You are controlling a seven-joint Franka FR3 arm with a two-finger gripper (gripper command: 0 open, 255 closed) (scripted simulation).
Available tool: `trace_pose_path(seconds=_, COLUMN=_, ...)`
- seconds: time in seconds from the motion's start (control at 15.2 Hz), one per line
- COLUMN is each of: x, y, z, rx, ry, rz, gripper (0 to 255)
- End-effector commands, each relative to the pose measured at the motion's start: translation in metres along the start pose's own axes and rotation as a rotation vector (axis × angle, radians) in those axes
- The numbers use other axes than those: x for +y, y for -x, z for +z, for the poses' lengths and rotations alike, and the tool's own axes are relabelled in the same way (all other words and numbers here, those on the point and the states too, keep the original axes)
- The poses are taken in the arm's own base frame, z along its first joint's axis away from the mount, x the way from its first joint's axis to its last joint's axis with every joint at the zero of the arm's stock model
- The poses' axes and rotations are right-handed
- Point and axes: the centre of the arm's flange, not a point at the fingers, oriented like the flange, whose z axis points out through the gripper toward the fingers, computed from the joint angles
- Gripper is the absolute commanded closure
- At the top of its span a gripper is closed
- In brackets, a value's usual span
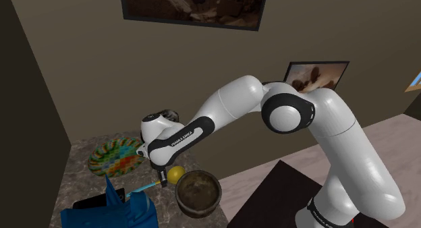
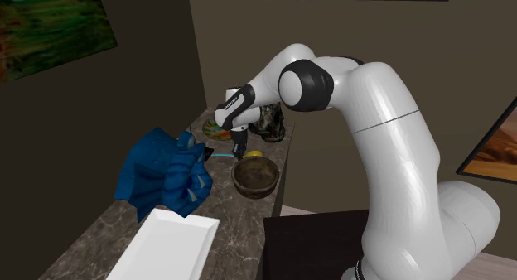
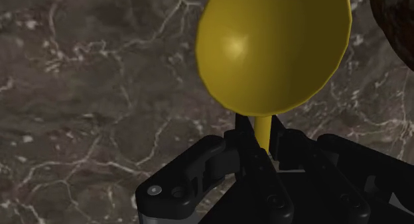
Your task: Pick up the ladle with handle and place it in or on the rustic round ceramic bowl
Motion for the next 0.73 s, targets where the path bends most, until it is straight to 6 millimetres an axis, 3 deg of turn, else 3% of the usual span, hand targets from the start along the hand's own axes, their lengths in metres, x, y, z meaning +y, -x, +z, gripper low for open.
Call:
trace_pose_path(seconds=0.0, x=0.000, y=0.000, z=0.000, rx=0.000, ry=0.000, rz=0.000, gripper=255)
trace_pose_path(seconds=0.66, x=-0.007, y=0.004, z=-0.046, rx=0.000, ry=0.000, rz=0.000, gripper=255)
